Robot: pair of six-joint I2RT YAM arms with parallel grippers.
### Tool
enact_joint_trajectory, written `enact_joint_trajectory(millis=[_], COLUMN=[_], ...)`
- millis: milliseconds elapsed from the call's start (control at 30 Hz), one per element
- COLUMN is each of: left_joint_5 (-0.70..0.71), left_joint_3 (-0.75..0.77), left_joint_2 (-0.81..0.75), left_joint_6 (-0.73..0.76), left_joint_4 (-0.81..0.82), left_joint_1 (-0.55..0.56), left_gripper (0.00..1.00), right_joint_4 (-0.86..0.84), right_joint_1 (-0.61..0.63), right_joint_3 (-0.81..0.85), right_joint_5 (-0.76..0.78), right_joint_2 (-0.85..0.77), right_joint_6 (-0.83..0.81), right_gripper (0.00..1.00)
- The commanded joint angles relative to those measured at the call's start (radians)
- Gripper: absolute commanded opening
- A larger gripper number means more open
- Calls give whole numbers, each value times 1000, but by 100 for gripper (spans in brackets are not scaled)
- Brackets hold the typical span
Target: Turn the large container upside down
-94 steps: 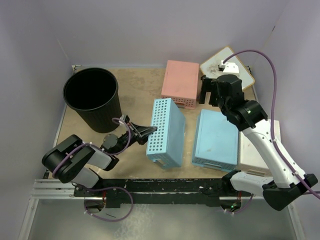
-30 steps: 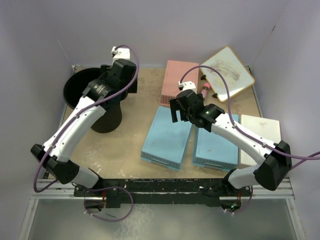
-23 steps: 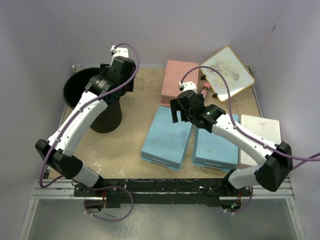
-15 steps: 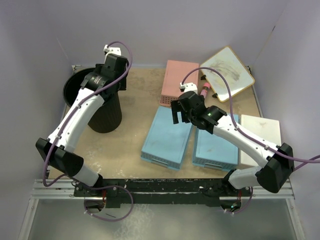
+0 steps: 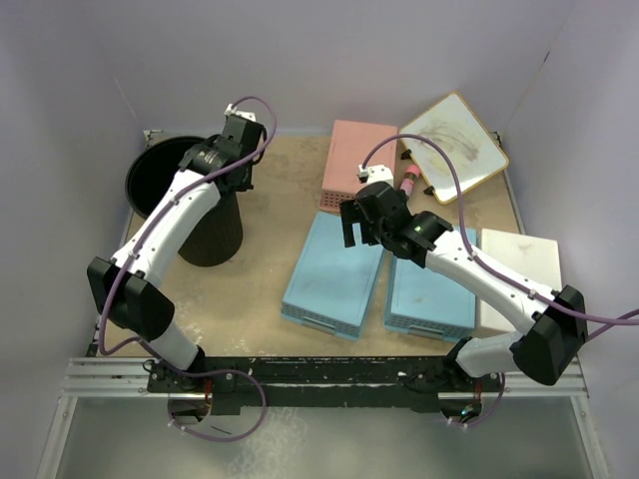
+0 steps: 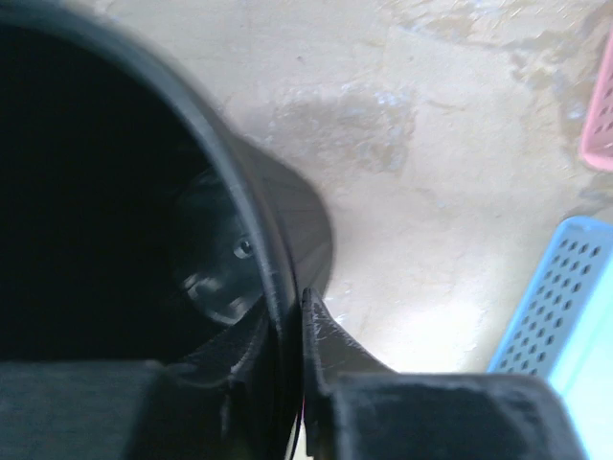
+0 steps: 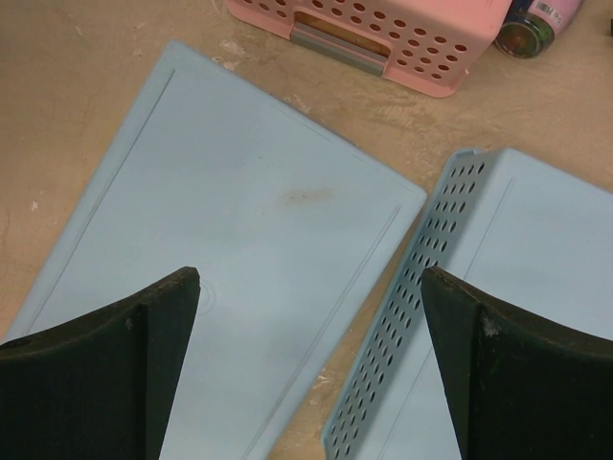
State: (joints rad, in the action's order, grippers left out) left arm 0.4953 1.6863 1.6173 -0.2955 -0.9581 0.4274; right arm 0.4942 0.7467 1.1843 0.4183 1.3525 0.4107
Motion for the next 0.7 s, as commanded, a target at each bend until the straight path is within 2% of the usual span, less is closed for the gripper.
enact_joint_trajectory(millis=[0,133,300,400,467,567,667], left_joint_5=[-16,-24,-107,-119,-137,-189,-153], left_joint_3=[62,159,172,64,-51,-270,-421], left_joint_2=[7,9,-72,-164,-232,-334,-408], left_joint_6=[7,2,-39,-117,-196,-239,-288], left_joint_4=[11,1,208,414,569,836,973], left_joint_1=[-4,-4,-5,-6,-7,-8,-10], left_gripper=[0,0,0,0,0,0,0], right_joint_4=[-23,-23,-27,-18,-16,-7,-5], right_joint_1=[0,-1,-1,0,0,-1,-1], right_joint_3=[0,2,6,11,7,6,-7], right_joint_5=[-3,-1,-8,-5,1,9,6], right_joint_2=[-14,-12,-7,-8,-15,-25,-28], right_joint_6=[12,13,14,16,16,19,20], right_gripper=[100,100,100,100,100,100,100])
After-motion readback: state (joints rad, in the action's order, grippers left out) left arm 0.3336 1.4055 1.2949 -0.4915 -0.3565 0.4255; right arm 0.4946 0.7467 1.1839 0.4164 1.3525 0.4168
